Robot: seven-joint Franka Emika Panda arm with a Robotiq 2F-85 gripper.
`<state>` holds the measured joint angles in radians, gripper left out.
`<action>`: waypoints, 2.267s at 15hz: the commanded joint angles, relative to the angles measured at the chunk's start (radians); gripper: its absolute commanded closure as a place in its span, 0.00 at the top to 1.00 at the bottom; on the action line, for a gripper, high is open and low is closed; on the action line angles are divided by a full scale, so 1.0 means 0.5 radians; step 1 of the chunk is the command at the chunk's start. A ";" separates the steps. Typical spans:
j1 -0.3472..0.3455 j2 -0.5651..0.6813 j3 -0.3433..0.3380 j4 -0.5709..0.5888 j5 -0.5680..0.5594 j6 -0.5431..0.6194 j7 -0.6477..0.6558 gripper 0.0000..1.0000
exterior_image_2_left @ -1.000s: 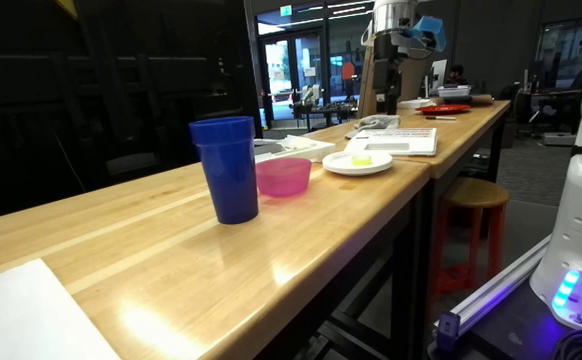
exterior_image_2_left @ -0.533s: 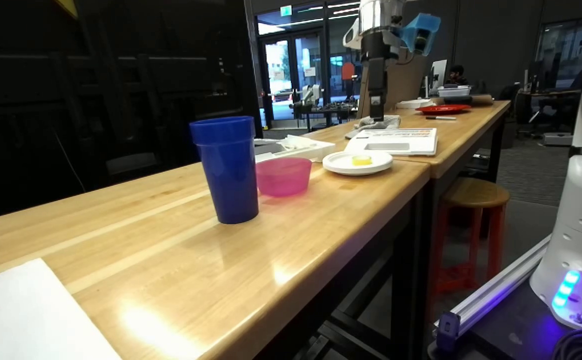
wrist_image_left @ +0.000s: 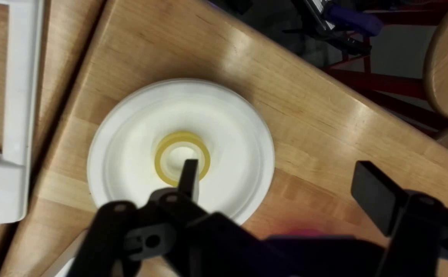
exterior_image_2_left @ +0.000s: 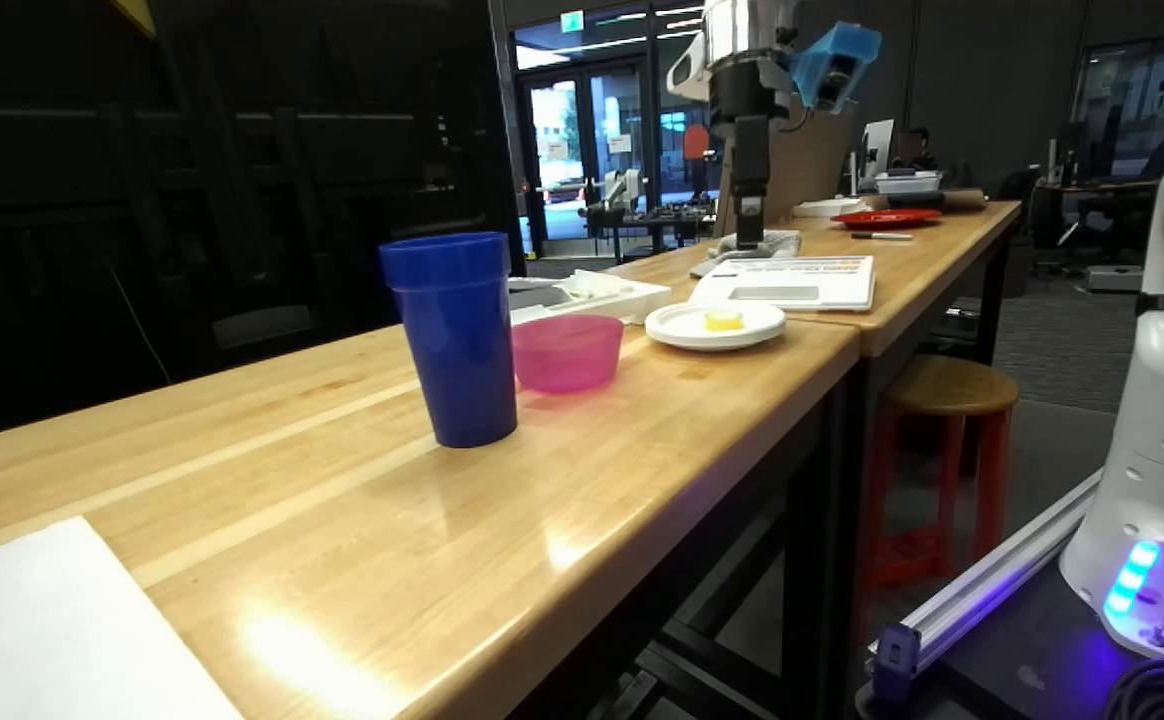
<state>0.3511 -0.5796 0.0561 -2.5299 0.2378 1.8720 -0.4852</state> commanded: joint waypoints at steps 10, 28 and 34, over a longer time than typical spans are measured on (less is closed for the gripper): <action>0.014 0.246 -0.007 0.034 0.055 0.160 -0.282 1.00; -0.026 0.381 0.013 0.036 0.138 0.135 -0.250 1.00; -0.038 0.372 0.029 0.012 0.101 0.157 -0.253 1.00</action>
<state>0.3485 -0.3933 0.0555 -2.5262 0.2828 1.9550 -0.6074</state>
